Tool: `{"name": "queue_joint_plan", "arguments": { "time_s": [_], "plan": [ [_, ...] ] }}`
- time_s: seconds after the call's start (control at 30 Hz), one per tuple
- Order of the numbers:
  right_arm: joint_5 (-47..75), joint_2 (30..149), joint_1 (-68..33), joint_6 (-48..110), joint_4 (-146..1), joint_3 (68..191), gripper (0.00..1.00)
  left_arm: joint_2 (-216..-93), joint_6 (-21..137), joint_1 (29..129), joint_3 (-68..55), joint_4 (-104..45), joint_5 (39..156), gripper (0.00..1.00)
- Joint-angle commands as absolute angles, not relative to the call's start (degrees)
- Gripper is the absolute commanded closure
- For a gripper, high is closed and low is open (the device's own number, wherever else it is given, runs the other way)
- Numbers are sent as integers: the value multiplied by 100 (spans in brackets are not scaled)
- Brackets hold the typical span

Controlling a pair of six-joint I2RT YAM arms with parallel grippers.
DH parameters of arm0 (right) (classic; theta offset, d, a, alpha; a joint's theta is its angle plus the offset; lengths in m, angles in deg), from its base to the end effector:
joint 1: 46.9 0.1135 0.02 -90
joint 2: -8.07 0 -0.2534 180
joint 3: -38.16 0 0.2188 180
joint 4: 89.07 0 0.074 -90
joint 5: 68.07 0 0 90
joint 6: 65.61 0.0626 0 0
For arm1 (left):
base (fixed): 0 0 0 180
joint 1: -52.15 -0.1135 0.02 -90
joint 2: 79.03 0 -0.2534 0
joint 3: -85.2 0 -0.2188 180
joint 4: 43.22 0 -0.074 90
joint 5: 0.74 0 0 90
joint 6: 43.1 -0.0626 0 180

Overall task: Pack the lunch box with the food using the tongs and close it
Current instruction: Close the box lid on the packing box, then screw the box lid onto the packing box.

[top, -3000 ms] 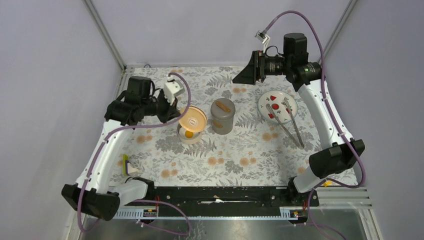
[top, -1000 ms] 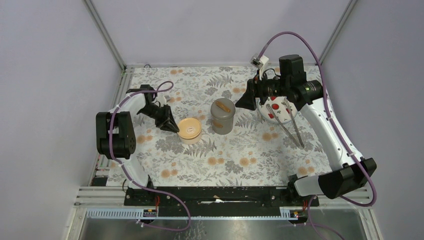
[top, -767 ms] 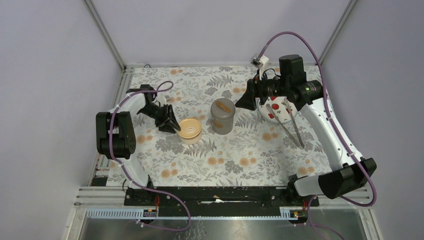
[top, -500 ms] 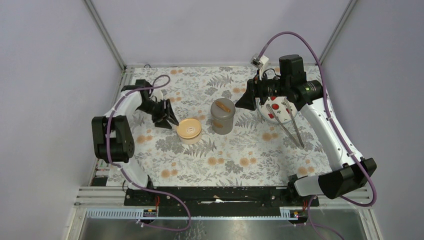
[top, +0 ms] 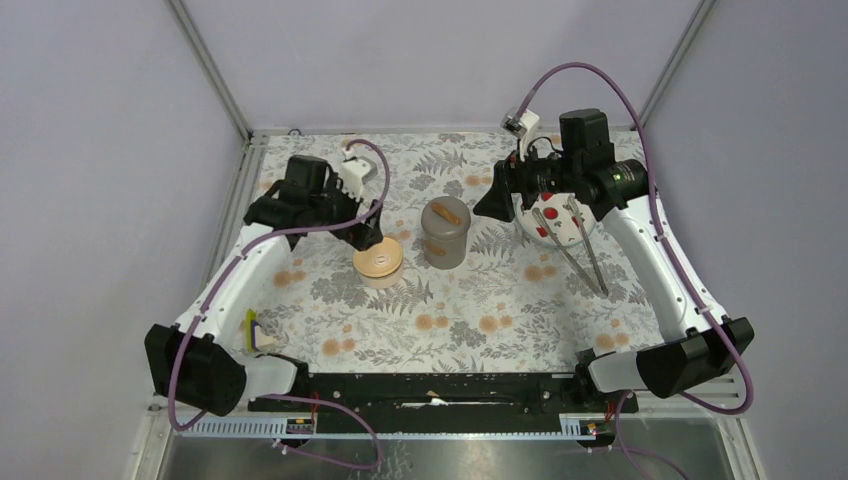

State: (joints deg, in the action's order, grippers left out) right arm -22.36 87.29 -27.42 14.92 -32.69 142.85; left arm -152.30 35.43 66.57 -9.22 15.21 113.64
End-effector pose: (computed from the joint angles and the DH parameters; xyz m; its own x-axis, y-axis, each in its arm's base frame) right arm 0.2419 0.1319 0.3955 -0.3455 -0.2471 -0.9053 -0.8723 0.4404 0.2127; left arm 0.2373 -0.0877 0.3084 -0.5839 0.3372 -0.7385 0.6327 0.7590 -0.1538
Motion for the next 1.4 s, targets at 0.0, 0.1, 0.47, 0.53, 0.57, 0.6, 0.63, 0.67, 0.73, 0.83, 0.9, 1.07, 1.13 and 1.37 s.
{"name": "queue_joint_plan", "arguments": {
  "time_s": [0.0, 0.1, 0.47, 0.53, 0.57, 0.6, 0.63, 0.67, 0.73, 0.83, 0.9, 1.07, 1.13, 1.37],
  "plan": [
    [-2171, 8659, -2916, 1442, -3190, 14460, 13, -15223, 3081, 7065, -1461, 467, 10628, 6],
    [-2140, 8700, -2988, 1446, -3142, 14386, 13, -15342, 2897, 7255, -1703, 251, 10460, 7],
    [-2089, 8743, -3081, 1393, -3138, 14231, 12, -15724, 2518, 7443, -2093, -63, 10269, 23],
    [-2090, 8754, -3082, 1392, -3136, 14229, 12, -15751, 2501, 7529, -2185, -139, 10170, 24],
    [-2088, 8759, -3082, 1387, -3125, 14232, 12, -15766, 2484, 7547, -2225, -178, 10139, 24],
    [-2087, 8769, -3082, 1380, -3112, 14242, 12, -15781, 2465, 7560, -2281, -224, 10107, 24],
    [-2087, 8780, -3082, 1376, -3103, 14255, 12, -15800, 2446, 7576, -2343, -291, 10055, 24],
    [-2081, 8779, -3086, 1376, -3103, 14258, 12, -15829, 2422, 7598, -2408, -367, 9982, 24],
    [-2083, 8784, -3091, 1375, -3098, 14269, 12, -15913, 2374, 7622, -2541, -511, 9866, 24],
    [-2071, 8783, -3091, 1384, -3095, 14292, 12, -16032, 2317, 7624, -2726, -682, 9734, 24],
    [-2051, 8770, -3098, 1373, -3087, 14304, 12, -16084, 2317, 7624, -2793, -740, 9691, 24],
    [-2039, 8771, -3100, 1347, -3034, 14327, 12, -16174, 2325, 7624, -2883, -824, 9675, 24],
    [-2026, 8765, -3100, 1341, -3025, 14326, 12, -16190, 2337, 7624, -2923, -862, 9694, 24],
    [-1990, 8727, -3100, 1325, -3033, 14310, 11, -16144, 2365, 7632, -3204, -1006, 9679, 24]
  ]
}}
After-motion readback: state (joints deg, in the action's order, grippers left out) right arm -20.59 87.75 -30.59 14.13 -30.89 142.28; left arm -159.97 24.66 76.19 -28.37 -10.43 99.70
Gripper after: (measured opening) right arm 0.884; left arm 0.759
